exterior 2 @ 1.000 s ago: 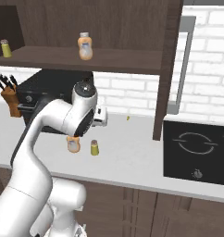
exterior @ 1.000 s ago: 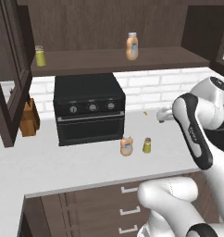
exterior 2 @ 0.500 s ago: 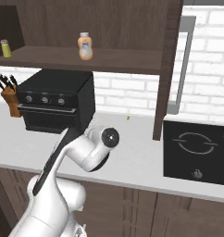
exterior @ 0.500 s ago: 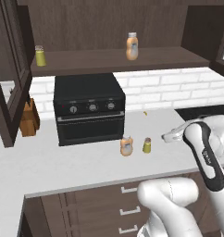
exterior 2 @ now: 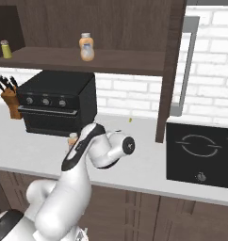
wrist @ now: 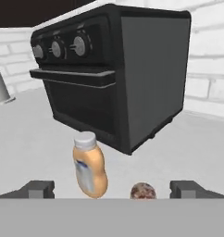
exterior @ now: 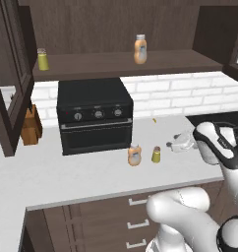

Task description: Put the shaker and condiment bottle from the counter next to their counterparts in the cabinet.

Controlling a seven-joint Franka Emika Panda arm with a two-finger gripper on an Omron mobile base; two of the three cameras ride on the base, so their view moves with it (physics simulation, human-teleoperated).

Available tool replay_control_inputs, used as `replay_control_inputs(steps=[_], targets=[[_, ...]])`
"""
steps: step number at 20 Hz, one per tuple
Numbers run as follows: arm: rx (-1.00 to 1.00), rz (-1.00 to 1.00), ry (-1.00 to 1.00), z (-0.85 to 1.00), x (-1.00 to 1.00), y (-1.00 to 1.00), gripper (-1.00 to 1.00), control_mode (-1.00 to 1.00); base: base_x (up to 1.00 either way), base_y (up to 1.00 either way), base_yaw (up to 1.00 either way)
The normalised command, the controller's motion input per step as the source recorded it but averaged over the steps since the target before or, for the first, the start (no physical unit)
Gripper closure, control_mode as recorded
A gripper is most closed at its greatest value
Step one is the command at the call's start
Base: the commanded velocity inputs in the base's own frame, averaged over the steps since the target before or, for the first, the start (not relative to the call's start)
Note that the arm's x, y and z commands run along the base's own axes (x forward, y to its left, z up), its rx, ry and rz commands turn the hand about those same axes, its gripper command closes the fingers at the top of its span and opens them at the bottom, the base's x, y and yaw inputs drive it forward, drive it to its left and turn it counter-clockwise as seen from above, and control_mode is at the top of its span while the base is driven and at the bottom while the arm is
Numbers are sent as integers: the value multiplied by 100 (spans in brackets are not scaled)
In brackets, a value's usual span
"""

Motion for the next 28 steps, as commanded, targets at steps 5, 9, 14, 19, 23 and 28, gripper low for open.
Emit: replay_control_inputs(steps=[5, 9, 14, 19, 23, 28], targets=[[0, 34, 0, 0, 18, -92, -100, -100, 0, 0, 0], [0, 10, 0, 0, 0, -30, -100, -100, 0, 0, 0], [2, 26, -14, -46, -3, -1, -100, -100, 0, 0, 0], [1, 50, -23, -60, -18, 20, -100, -100, 0, 0, 0], [0, 6, -1, 0, 0, 0, -100, -100, 0, 0, 0], [0, 0, 0, 16, 1, 1, -100, -100, 0, 0, 0]])
